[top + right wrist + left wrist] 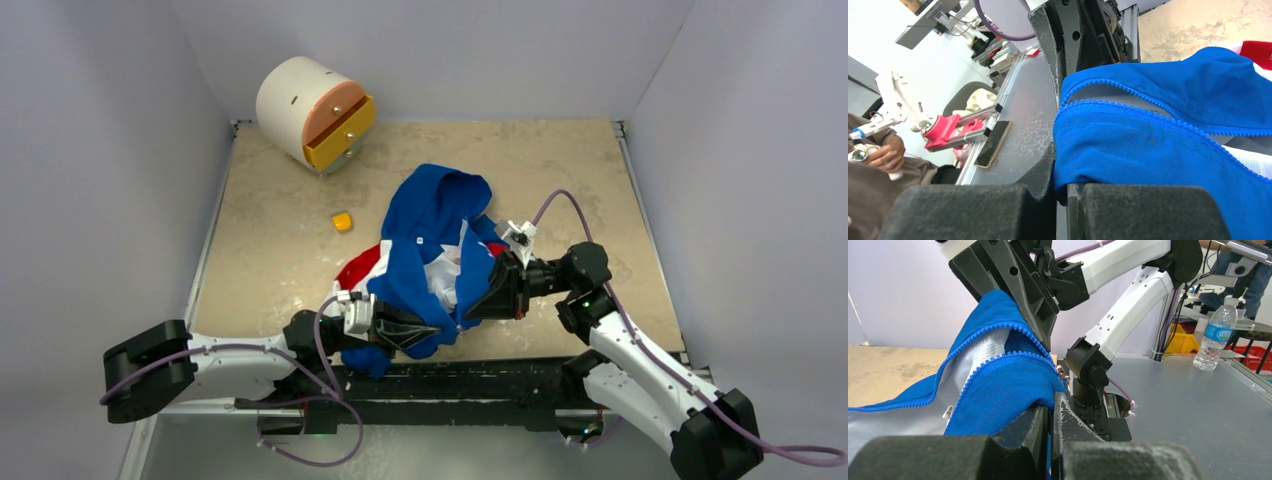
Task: Zip up the jacket
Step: Insert the zipper into the jacket.
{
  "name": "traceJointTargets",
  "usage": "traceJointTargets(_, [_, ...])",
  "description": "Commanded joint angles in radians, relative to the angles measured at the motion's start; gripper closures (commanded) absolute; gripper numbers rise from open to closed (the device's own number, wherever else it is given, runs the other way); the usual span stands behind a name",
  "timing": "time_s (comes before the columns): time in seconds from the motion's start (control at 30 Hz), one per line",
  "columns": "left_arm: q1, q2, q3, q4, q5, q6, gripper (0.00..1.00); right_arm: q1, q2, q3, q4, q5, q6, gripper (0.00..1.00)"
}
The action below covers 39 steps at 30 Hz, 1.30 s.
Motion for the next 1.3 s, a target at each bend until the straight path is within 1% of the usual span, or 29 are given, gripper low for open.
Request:
traceJointTargets(0.0, [0.002,0.016,0.049,0.029,0.034,0.001,1.00,0.003,0.003,0.034,0.022,0.017,0.003,1.00])
traceJointTargets(0.43, [0.002,0.030,0.064,-0.043,0.040,0.017,1.00,0.004,-0.003,0.014,0.007,0.112,0.039,1.00])
traceJointTargets(0.53, [0.002,0.017,0.065,-0.097,0.014,0.033,1.00,0.003,-0.010,0.005,-0.023,0.137,0.042,1.00])
traceJointTargets(0.7, [0.000,-0.007,0.062,-0.186,-0.097,0.047,1.00,0.003,-0.007,-0.010,-0.038,0.165,0.066,1.00])
traceJointTargets(0.77, [0.000,-0.007,0.065,-0.213,-0.151,0.051,1.00,0.003,0.006,-0.005,-0.080,0.183,0.057,1.00])
traceJointTargets(0.9, [0.000,0.021,0.069,-0.212,-0.235,0.058,1.00,0.003,0.054,0.014,-0.201,0.213,0.006,1.00])
traceJointTargets(1.0, [0.000,0.067,0.075,-0.198,-0.314,0.034,1.00,0.003,0.095,0.013,-0.224,0.222,0.001,1.00])
traceJointTargets(1.07, [0.000,0.102,0.069,-0.162,-0.324,0.027,1.00,0.003,0.115,0.024,-0.309,0.269,-0.044,1.00])
traceJointTargets(1.17, [0.000,0.164,0.069,-0.125,-0.324,0.011,1.00,0.003,0.153,0.047,-0.444,0.400,-0.140,1.00])
traceJointTargets(1.27, [0.000,0.242,0.065,-0.080,-0.353,-0.011,1.00,0.004,0.196,0.033,-0.423,0.443,-0.131,1.00])
